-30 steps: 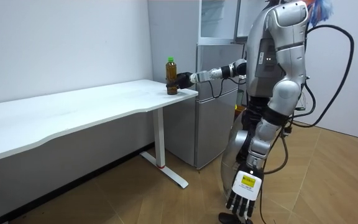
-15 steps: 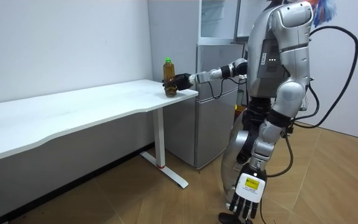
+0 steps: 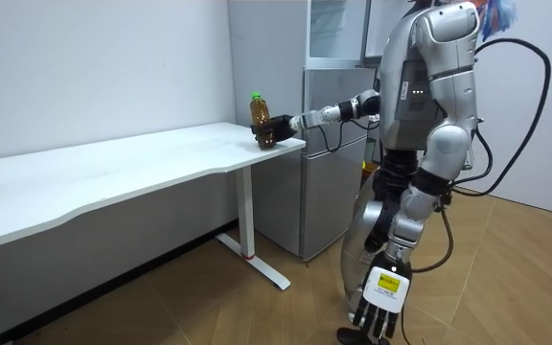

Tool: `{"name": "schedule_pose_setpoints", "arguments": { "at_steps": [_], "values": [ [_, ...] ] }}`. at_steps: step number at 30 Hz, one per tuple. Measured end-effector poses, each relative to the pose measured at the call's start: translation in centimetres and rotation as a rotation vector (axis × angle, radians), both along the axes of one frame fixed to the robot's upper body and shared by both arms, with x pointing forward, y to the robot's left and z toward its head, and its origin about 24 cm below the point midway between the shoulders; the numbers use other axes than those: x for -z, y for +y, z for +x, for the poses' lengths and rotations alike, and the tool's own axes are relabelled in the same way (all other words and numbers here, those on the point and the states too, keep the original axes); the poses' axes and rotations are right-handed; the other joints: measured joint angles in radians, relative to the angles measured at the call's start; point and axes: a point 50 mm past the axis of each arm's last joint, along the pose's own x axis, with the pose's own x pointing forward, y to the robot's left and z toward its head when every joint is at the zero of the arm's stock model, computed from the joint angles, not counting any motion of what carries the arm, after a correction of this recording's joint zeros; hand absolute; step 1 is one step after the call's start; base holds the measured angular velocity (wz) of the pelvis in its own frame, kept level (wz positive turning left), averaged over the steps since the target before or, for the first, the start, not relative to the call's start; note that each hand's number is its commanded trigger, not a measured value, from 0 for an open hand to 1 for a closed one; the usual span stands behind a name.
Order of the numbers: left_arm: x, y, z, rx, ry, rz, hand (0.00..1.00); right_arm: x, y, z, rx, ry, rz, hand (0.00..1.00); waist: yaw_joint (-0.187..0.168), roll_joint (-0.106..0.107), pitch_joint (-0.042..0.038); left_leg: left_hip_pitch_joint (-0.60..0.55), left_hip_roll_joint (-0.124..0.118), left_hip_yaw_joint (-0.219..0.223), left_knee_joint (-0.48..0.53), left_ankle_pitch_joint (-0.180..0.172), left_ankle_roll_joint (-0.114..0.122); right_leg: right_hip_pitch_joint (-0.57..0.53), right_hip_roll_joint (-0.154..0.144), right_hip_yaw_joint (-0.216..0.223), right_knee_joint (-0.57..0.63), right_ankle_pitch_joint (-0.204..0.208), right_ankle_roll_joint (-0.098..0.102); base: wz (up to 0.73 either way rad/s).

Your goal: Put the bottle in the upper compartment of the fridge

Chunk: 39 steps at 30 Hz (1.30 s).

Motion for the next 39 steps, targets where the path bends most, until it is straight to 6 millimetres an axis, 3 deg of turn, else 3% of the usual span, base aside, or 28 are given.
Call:
{"name": "schedule_pose_setpoints", "arguments": {
  "at_steps": [7, 10, 13, 16, 18, 21, 29, 33, 35, 39],
  "values": [
    [-0.3, 0.9, -0.6, -0.079, -0.032, 0.009, 0.0, -0.5, -0.6, 0.0, -0.078, -0.021, 0.069, 1.0, -0.027, -0.001, -0.0114, 0.007, -0.003, 0.013, 0.0, 0.002, 0.003, -0.006, -0.007, 0.014, 0.013, -0.008, 0.0, -0.03],
    [-0.4, 1.4, -0.6, -0.109, -0.049, 0.018, 0.0, -1.8, -2.0, -0.1, -0.114, -0.071, 0.057, 1.0, -0.034, -0.003, -0.012, 0.031, -0.004, 0.028, -0.012, 0.001, 0.003, 0.009, -0.005, 0.032, 0.006, -0.009, 0.001, -0.08],
    [-0.5, 2.2, -0.4, -0.123, -0.066, 0.039, 0.0, -3.6, -2.7, 0.0, -0.141, -0.143, 0.028, 1.0, -0.062, -0.01, -0.0128, 0.054, -0.004, 0.04, -0.023, 0.001, 0.003, 0.032, 0.001, 0.032, -0.01, -0.009, 0.001, -0.14],
    [-0.6, 2.9, -0.1, -0.121, -0.085, 0.053, 0.0, -4.6, -3.2, -0.3, -0.137, -0.196, 0.024, 1.0, -0.082, -0.024, -0.0189, 0.059, -0.004, 0.053, -0.026, -0.001, 0.007, 0.036, 0.005, 0.039, -0.023, -0.009, 0.001, -0.16],
    [-0.7, 3.1, 0.3, -0.139, -0.103, 0.049, 0.0, -5.2, -3.5, -0.8, -0.154, -0.23, -0.002, 1.0, -0.083, -0.031, -0.0165, 0.067, -0.004, 0.069, -0.027, -0.002, 0.009, 0.035, 0.01, 0.067, -0.026, -0.009, 0.001, -0.27],
    [-0.8, 3.5, 0.4, -0.176, -0.113, 0.051, 0.0, -6.5, -3.4, -1.4, -0.21, -0.294, -0.038, 1.0, -0.109, -0.04, -0.0195, 0.072, -0.003, 0.083, -0.023, -0.005, 0.012, 0.032, 0.022, 0.112, -0.036, -0.005, 0.003, -0.17],
    [-1.0, 3.9, 0.8, -0.185, -0.146, 0.054, 0.0, -9.3, -4.5, -1.5, -0.196, -0.417, -0.09, 1.0, -0.139, -0.053, -0.0238, 0.073, -0.002, 0.098, -0.016, -0.004, 0.013, 0.029, 0.025, 0.132, -0.038, 0.015, 0.005, -0.04],
    [-1.0, 4.0, 0.6, -0.194, -0.146, 0.064, 0.0, -10.8, -4.9, -1.7, -0.211, -0.471, -0.186, 1.0, -0.139, -0.051, -0.0221, 0.072, -0.002, 0.123, -0.02, -0.004, 0.014, 0.015, 0.028, 0.16, -0.038, 0.019, 0.005, -0.19],
    [-1.1, 4.5, 0.5, -0.221, -0.15, 0.084, 0.0, -12.2, -5.1, -2.0, -0.208, -0.521, -0.236, 1.0, -0.146, -0.05, -0.0222, 0.074, 0.003, 0.143, -0.026, -0.004, 0.013, 0.008, 0.043, 0.193, -0.048, 0.028, 0.006, -0.21],
    [-1.2, 5.3, 0.0, -0.222, -0.133, 0.121, 0.0, -13.9, -5.2, -2.4, -0.201, -0.587, -0.281, 1.0, -0.167, -0.049, -0.0219, 0.094, 0.012, 0.153, -0.041, -0.005, 0.011, 0.025, 0.063, 0.217, -0.081, 0.043, 0.004, -0.15]
  ]
}}
